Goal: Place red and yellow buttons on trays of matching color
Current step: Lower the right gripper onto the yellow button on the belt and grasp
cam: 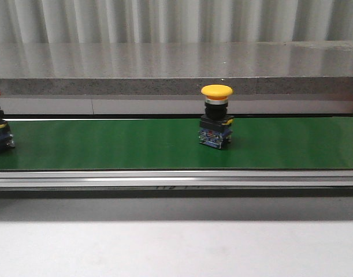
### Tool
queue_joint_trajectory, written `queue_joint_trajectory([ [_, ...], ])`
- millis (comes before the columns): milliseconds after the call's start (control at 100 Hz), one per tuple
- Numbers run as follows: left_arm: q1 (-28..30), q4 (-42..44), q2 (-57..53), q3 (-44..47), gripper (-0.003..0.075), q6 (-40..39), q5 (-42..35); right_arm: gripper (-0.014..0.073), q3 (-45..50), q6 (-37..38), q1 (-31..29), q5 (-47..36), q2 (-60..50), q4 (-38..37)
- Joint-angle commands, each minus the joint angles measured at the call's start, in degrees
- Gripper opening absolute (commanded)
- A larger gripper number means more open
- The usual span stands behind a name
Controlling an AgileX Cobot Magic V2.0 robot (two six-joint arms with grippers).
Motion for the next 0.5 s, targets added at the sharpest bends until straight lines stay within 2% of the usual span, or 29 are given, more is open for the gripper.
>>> queue_joint_trajectory([
  [0,-0.41,0.22,0.28,-1.41,-0.0020,-0.10,-4.11,-0.0067,-1.37,-0.32,0.00,-3.16,-0.39,0.21],
  [370,-0.41,0.22,0.28,-1.41,-0.0020,-0.10,-4.11,-0.0058,-1.37,-0.32,0.00,-2.29,-0.39,0.27],
  [440,-0.41,0.22,0.28,-1.41,-0.0020,-0.10,-4.11,0.0000,-1.37,-0.32,0.00,-1.92,-0.39,0.27],
  [490,-0.41,0.22,0.28,-1.41,-0.0020,-0.10,-4.11,0.0088,-1.37,-0.32,0.00,-1.79,-0.39,0.27],
])
